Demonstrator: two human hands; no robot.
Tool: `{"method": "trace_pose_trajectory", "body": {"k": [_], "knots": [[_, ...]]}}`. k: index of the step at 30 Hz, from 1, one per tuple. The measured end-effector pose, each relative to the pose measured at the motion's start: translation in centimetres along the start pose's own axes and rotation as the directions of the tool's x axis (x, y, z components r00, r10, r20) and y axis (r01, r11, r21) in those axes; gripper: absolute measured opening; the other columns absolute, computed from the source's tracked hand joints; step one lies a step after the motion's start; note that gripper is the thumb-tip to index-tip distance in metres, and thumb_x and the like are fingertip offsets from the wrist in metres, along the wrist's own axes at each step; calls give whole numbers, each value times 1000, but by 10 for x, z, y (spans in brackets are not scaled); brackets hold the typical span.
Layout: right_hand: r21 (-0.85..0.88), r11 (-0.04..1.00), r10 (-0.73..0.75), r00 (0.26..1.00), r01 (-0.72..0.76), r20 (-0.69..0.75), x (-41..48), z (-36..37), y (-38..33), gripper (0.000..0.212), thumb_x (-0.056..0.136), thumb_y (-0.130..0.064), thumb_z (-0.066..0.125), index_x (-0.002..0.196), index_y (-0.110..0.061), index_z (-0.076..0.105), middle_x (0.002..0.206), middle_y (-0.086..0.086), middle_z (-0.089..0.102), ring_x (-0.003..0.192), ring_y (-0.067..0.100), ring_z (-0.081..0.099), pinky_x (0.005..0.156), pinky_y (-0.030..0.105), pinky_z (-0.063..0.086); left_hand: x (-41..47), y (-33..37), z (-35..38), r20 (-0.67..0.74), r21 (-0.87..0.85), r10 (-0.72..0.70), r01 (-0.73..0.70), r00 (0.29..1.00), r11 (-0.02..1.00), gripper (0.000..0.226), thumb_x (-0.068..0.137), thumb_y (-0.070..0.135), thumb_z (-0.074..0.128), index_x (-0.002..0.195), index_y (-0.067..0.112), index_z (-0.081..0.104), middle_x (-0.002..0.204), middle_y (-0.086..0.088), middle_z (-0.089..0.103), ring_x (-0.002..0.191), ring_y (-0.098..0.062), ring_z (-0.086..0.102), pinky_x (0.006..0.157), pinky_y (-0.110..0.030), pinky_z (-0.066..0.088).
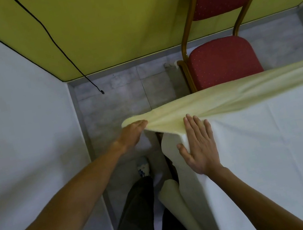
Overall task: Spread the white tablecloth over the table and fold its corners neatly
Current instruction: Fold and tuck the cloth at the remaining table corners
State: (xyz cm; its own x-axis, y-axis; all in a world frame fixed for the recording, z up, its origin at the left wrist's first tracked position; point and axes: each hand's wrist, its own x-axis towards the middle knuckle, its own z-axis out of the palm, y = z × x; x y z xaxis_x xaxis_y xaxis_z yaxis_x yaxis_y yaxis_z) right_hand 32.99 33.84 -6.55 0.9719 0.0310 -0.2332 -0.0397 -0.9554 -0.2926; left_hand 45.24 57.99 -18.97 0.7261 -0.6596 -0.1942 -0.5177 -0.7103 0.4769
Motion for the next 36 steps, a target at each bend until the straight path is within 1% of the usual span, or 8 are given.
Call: {"method": "trace_pose_trajectory", "body": {"k": [2, 6, 10, 13, 19, 25, 31, 36], "knots": [[7, 1000, -7, 1000, 7, -6, 0, 0, 0, 74, 97, -52, 33, 159, -13, 20, 168, 6, 13, 156, 23, 6, 125, 53, 8, -15, 20, 17, 133, -70, -178, 189, 975, 980, 44, 98, 14, 53, 141, 9, 50, 137, -7, 55, 126, -21, 52, 108, -40, 42], [23, 1000, -19, 1000, 19, -13, 1, 0, 1, 71, 96, -52, 32, 158, -18, 25, 167, 4, 19, 155, 23, 10, 126, 51, 6, -44, 60, 60, 32, -238, -278, 278, 960, 931, 45, 97, 59, 41, 128, 31, 59, 125, 12, 58, 111, -8, 55, 109, -38, 42], [20, 1000, -20, 999, 20, -44, 2, 2, 1, 68, 96, -52, 32, 155, -19, 31, 165, 3, 27, 154, 23, 17, 126, 48, 3, -49, 90, 88, -97, -243, -398, 366, 912, 898, 59, 98, 57, 31, 124, 12, 59, 108, 7, 61, 93, -8, 59, 90, -16, 46], [26, 999, -26, 997, 28, -71, 2, 3, 1, 67, 96, -52, 31, 155, -19, 32, 163, 3, 30, 153, 24, 20, 126, 48, 5, -48, 104, 104, -140, -477, -544, 425, 827, 769, 34, 96, 37, 55, 110, 7, 67, 103, -12, 71, 87, -27, 69, 79, -29, 55], [16, 999, -36, 995, 37, -93, 1, 5, 1, 65, 97, -51, 36, 154, -19, 32, 161, 3, 33, 152, 25, 23, 126, 49, 8, -34, 94, 88, -194, -555, -670, 483, 716, 677, 42, 93, 40, 45, 88, 4, 65, 85, -15, 68, 68, -28, 63, 59, -31, 45], [7, 999, -47, 994, 48, -96, 0, 3, 2, 65, 98, -52, 35, 153, -17, 36, 159, 5, 38, 150, 27, 27, 126, 49, 9, -23, 18, 41, -228, -236, -309, 255, 923, 938, 25, 78, -4, 73, 103, 0, 70, 93, -19, 72, 74, -32, 71, 63, -36, 60], [8, 999, -42, 995, 43, -96, 0, 4, 2, 63, 97, -50, 41, 151, -17, 38, 158, 4, 39, 150, 25, 27, 126, 46, 4, -4, 16, 13, -181, -54, -42, 32, 983, 998, 44, 83, 22, 73, 122, 8, 59, 120, -11, 64, 111, -25, 59, 96, -40, 51], [26, 999, -35, 995, 37, -89, 0, 3, 1, 62, 97, -51, 40, 149, -19, 41, 158, 1, 39, 150, 24, 28, 127, 46, 4, 7, 47, 20, -215, -115, -20, -5, 976, 993, 19, 82, 7, 74, 100, 5, 71, 87, -14, 74, 72, -30, 72, 61, -36, 57]]}}
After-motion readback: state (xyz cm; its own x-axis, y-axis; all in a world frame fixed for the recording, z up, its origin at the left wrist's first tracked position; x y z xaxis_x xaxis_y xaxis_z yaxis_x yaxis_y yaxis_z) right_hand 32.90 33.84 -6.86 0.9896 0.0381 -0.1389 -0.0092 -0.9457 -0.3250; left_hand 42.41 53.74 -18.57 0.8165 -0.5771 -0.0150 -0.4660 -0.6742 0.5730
